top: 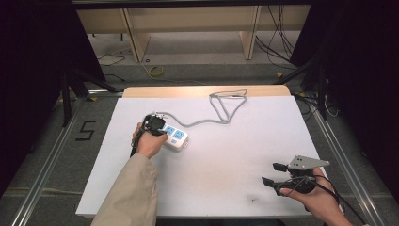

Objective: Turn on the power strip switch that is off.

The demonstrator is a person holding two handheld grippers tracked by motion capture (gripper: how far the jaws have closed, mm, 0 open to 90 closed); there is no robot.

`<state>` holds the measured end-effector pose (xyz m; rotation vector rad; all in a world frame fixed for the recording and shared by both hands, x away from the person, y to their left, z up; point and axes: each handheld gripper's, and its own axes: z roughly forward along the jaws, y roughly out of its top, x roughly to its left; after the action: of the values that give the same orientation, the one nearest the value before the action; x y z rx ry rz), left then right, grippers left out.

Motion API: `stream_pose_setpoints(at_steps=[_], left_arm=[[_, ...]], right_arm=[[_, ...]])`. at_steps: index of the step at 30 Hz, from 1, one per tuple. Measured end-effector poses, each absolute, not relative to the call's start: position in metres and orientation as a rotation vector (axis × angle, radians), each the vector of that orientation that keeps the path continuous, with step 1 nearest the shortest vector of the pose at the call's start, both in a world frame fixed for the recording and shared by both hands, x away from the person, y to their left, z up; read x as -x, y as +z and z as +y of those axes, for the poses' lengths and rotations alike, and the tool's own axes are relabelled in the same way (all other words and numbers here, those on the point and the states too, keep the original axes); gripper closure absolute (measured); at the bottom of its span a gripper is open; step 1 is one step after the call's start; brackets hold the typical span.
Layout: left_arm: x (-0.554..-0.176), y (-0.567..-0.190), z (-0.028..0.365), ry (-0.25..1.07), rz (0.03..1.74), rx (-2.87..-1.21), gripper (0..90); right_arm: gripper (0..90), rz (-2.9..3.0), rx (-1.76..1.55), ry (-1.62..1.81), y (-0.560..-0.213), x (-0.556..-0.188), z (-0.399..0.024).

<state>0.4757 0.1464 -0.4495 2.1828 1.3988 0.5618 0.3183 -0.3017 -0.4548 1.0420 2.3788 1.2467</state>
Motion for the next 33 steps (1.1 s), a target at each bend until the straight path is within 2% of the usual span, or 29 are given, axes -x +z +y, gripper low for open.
stream_pose_setpoints(at_steps=[26,31,33], left_arm=[[-0.483,-0.4459,0.1444,0.522,1.426,-2.231,90.0],[-0.4845,-0.4459,0.1442,0.543,1.425,-2.248,90.0],[-0.4852,-0.4468,0.1442,0.591,1.436,-2.267,90.0]], right_arm=[[28.0,2.389,-1.043,1.241,-0.4554,-0.3184,-0.3017],[28.0,2.394,-1.038,1.239,-0.4556,-0.3184,-0.3014],[28.0,2.396,-1.037,1.238,-0.4556,-0.3184,-0.3015]])
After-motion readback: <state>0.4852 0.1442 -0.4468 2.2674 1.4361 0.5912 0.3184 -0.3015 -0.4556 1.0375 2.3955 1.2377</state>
